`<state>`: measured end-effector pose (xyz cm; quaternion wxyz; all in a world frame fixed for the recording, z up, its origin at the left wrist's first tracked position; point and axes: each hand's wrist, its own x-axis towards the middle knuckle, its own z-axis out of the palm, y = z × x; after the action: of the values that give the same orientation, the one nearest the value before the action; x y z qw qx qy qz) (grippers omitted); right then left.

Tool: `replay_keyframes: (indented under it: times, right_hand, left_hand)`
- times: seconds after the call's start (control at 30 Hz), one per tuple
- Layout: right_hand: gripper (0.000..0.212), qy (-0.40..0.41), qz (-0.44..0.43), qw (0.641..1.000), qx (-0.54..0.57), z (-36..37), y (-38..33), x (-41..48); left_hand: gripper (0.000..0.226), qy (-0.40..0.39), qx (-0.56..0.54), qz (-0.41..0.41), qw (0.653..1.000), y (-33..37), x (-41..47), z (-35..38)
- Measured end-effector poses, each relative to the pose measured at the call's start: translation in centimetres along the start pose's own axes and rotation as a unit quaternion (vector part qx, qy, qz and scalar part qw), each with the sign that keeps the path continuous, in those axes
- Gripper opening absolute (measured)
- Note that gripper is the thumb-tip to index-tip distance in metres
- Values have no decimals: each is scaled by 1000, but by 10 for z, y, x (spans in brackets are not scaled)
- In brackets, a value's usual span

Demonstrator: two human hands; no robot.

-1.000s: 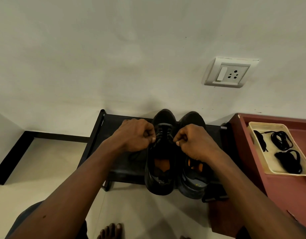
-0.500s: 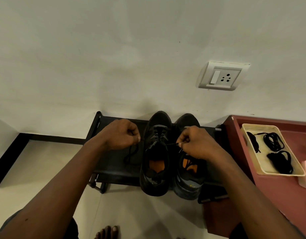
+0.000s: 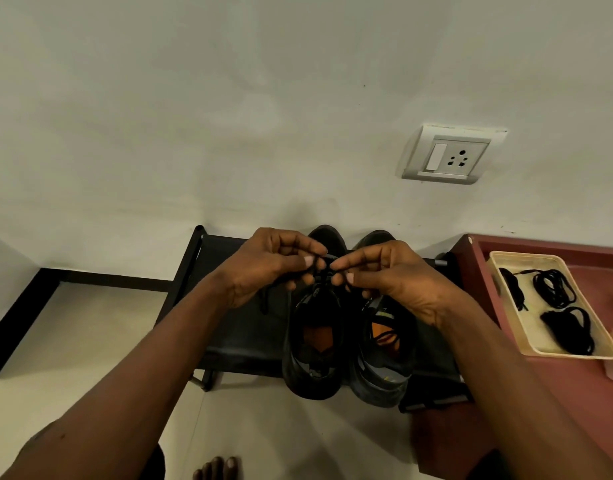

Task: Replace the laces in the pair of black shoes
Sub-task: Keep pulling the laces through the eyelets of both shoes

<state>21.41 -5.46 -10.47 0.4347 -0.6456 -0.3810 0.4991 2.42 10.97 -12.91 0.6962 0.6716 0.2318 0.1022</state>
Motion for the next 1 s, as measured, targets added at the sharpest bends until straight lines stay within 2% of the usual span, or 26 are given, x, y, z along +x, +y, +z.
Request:
replay_keyframes:
  times: [0.2, 0.33, 0.4, 0.43, 0.5, 0.57, 0.6, 0.83, 1.0]
  right_hand:
    - [21, 49, -28, 998, -4, 9, 5, 5]
    - [29, -9, -1, 989, 148, 8, -2, 2]
    - [34, -21, 2, 985, 170, 7, -8, -1]
    - [31, -7, 0, 990, 139, 8, -12, -3]
    - [16, 60, -18, 998, 3, 10, -23, -8]
    - [8, 126, -47, 986, -98, 11, -35, -16]
    - [7, 148, -63, 981, -111, 11, -41, -20]
    - [6, 182, -153, 968, -85, 12, -95, -68]
    - [8, 181, -160, 968, -62, 17, -133, -97]
  left_hand:
    - [21, 16, 1, 1, 1000, 4, 1, 6]
    - [37, 44, -14, 4, 999, 13, 3, 5]
    - [26, 64, 29, 25, 997, 16, 4, 4]
    - [18, 74, 61, 36, 995, 18, 4, 3]
    - [12, 89, 111, 60, 988, 23, 1, 5]
    - [12, 92, 125, 82, 984, 32, -4, 7]
    - [12, 93, 121, 92, 984, 37, -7, 8]
    - [11, 94, 34, 162, 982, 88, -45, 20]
    - [14, 87, -10, 191, 978, 132, -73, 24]
